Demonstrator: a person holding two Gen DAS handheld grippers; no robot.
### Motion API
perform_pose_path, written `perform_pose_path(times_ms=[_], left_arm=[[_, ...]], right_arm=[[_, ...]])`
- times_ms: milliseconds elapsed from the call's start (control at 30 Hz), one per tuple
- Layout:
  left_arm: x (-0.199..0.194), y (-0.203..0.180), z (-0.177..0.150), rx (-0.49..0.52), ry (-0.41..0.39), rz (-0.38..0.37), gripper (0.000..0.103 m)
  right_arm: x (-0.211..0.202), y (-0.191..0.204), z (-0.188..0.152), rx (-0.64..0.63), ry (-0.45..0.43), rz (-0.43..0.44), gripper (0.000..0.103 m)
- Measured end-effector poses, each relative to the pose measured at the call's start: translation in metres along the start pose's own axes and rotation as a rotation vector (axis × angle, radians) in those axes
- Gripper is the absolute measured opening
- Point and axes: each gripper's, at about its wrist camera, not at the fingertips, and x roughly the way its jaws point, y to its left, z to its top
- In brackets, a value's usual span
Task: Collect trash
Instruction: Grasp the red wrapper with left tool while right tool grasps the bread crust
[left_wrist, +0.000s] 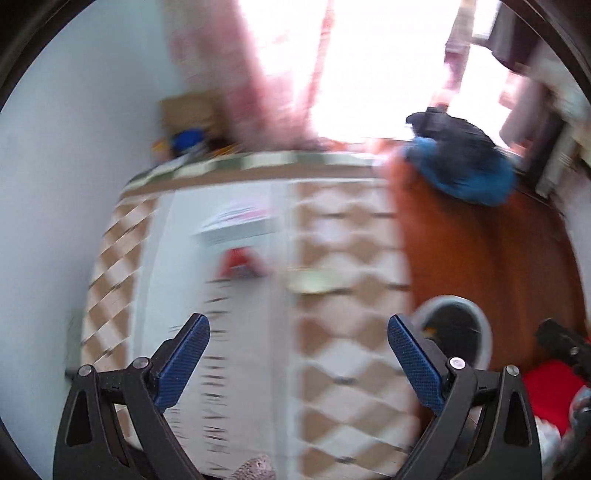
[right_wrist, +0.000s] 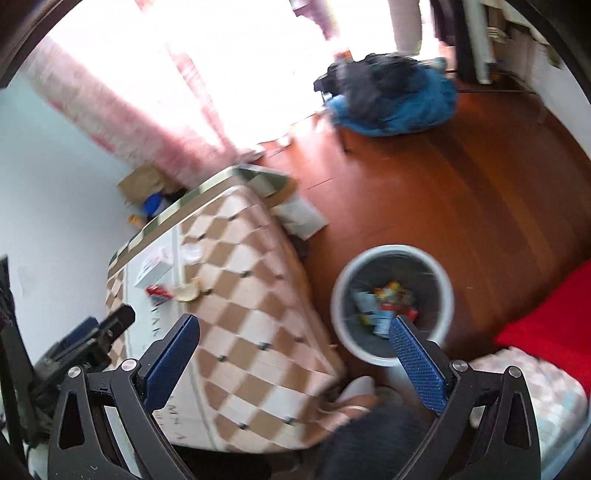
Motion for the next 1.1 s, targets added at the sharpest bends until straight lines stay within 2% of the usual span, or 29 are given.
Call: perform_pose_path(times_ms=[33, 167, 233, 367, 467, 567, 600, 667, 700, 800, 933, 967, 1000, 1033, 1067, 1100], left_arm=[[0.015, 0.025, -0.001, -0.036, 0.015, 0.037, 0.099], [0.059, 0.081, -0.007, -0.094, 0.069, 0.15, 0.099], [0.081, 0.102, -0.009, -0.11, 0.096, 0.183, 0.099], [0.112, 0.127, -0.011, -0.126, 0.141, 0.209, 0.099], [0.123, 0.131, -0.011, -0.137, 0.159, 0.176, 0.099], [0.127, 0.122, -0.005, -0.137, 0.156, 0.123, 0.099], [0.127, 0.118, -0.001, -0.137, 0.15, 0.105, 0.099], [0.126, 0.107, 0.006, -0.136, 0.136, 0.053, 0.099], [0.128, 0.1, 0.009, -0.133, 0.136, 0.017, 0.099], [0.132, 0.081, 0.018, -0.112, 0.129, -0.049, 0.097], [0.145, 0.06, 0.032, -0.08, 0.108, -0.066, 0.096], [0.149, 0.055, 0.035, -0.071, 0.108, -0.059, 0.085], [0.156, 0.05, 0.039, -0.055, 0.117, -0.046, 0.062], [0.162, 0.049, 0.041, -0.046, 0.125, -0.035, 0.049], [0.166, 0.046, 0.043, -0.034, 0.13, -0.027, 0.031], [0.168, 0.046, 0.043, -0.026, 0.123, -0.027, 0.024]], right_arm=[[0.021, 0.018, 0.004, -0.017, 0.028, 0.015, 0.103], [0.105, 0.08, 0.015, -0.079, 0.131, 0.035, 0.102], [0.139, 0.102, 0.018, -0.105, 0.169, 0.018, 0.086], [0.208, 0.134, 0.021, -0.136, 0.242, -0.031, 0.073], [0.242, 0.147, 0.024, -0.139, 0.269, -0.048, 0.064], [0.26, 0.155, 0.023, -0.162, 0.275, -0.062, 0.054], [0.259, 0.159, 0.024, -0.175, 0.253, -0.074, 0.05], [0.26, 0.165, 0.024, -0.218, 0.237, -0.087, 0.02], [0.259, 0.165, 0.023, -0.227, 0.232, -0.099, 0.013], [0.251, 0.156, 0.025, -0.215, 0.201, -0.106, 0.008], [0.235, 0.131, 0.032, -0.17, 0.172, -0.124, 0.007], [0.234, 0.127, 0.034, -0.163, 0.171, -0.128, 0.007], [0.234, 0.123, 0.035, -0.159, 0.173, -0.132, 0.007], [0.233, 0.119, 0.036, -0.156, 0.176, -0.139, 0.007], [0.233, 0.115, 0.036, -0.15, 0.177, -0.142, 0.007], [0.234, 0.114, 0.036, -0.15, 0.179, -0.144, 0.007]])
